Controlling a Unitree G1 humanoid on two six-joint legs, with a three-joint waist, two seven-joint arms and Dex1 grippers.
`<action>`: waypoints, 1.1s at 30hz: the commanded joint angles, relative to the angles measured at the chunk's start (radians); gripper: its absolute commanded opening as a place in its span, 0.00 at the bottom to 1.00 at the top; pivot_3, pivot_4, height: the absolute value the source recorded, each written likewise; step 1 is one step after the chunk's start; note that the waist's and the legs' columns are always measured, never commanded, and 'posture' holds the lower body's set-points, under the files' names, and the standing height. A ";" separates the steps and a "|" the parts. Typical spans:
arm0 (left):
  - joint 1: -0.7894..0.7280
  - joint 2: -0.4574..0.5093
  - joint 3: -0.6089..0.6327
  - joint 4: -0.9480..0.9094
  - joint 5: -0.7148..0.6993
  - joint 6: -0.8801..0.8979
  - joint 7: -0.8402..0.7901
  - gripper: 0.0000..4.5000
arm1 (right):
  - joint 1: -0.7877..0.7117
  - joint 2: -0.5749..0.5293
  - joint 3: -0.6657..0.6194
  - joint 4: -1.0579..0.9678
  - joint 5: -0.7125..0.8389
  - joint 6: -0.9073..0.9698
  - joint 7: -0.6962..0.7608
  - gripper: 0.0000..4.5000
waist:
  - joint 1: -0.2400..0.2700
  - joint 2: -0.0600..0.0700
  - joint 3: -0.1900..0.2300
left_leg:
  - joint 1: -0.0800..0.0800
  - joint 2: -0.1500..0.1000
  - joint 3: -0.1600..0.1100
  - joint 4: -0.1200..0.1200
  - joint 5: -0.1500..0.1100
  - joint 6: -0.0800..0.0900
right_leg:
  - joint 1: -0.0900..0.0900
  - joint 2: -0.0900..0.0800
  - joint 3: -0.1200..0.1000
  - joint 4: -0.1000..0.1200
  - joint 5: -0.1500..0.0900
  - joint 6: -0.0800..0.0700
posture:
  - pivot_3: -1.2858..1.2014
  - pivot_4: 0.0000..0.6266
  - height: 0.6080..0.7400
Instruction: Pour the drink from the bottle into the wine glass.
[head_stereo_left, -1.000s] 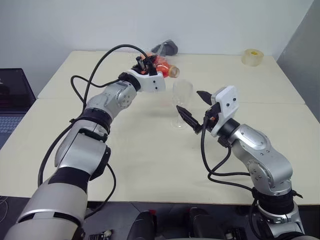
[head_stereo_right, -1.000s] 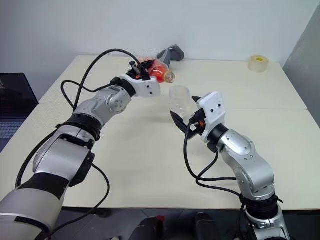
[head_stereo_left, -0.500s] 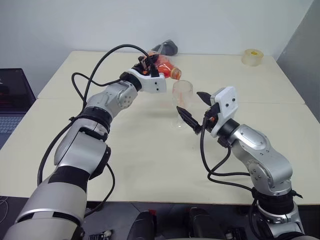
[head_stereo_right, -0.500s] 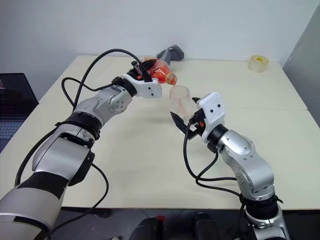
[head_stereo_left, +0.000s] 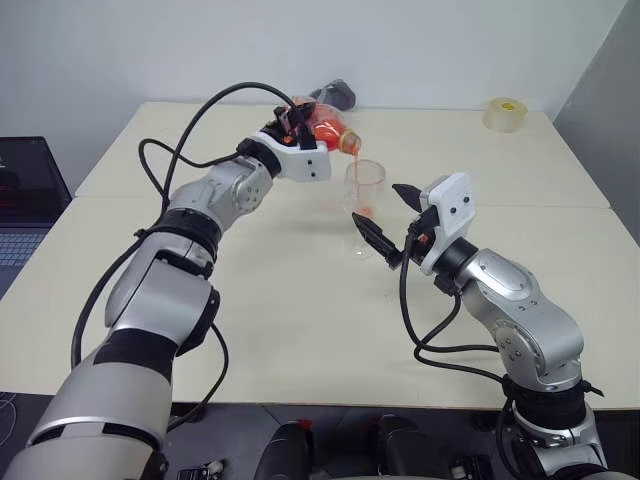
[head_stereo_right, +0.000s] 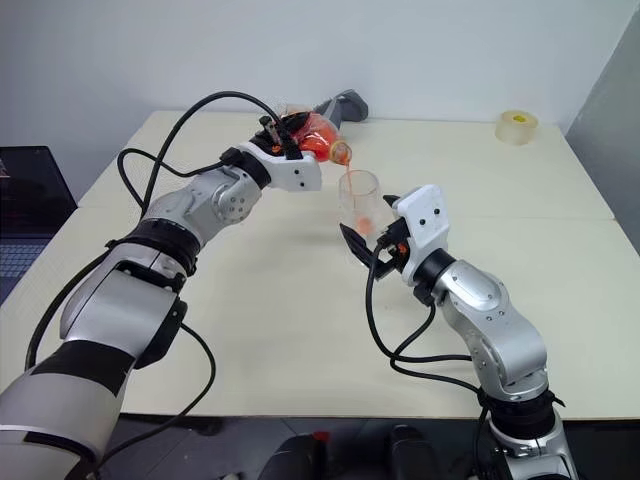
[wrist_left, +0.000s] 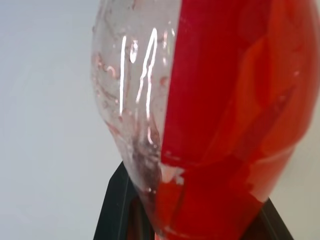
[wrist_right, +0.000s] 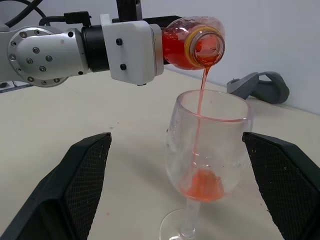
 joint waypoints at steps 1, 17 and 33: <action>-0.045 0.013 0.001 -0.007 0.001 -0.010 0.029 0.20 | -0.006 0.004 0.001 -0.036 0.006 -0.004 0.002 1.00 | 0.000 0.000 0.000 | 0.000 0.000 0.000 0.000 0.000 0.000 | 0.000 0.000 0.000 0.000 0.000 0.000 | 0.52 0.24 1.00; -0.056 0.021 -0.013 -0.001 0.013 -0.020 0.037 0.20 | -0.002 0.008 0.006 -0.027 -0.018 -0.021 -0.010 1.00 | 0.000 0.000 0.000 | 0.000 0.000 0.000 0.000 0.000 0.000 | 0.000 0.000 0.000 0.000 0.000 0.000 | 0.52 0.24 1.00; -0.070 0.025 -0.019 0.003 0.025 -0.023 0.041 0.20 | 0.057 0.028 0.028 -0.011 -0.083 -0.124 -0.019 1.00 | 0.000 0.000 0.000 | 0.000 0.000 0.000 0.000 0.001 -0.001 | 0.000 0.000 0.000 0.000 0.000 0.000 | 0.52 0.24 1.00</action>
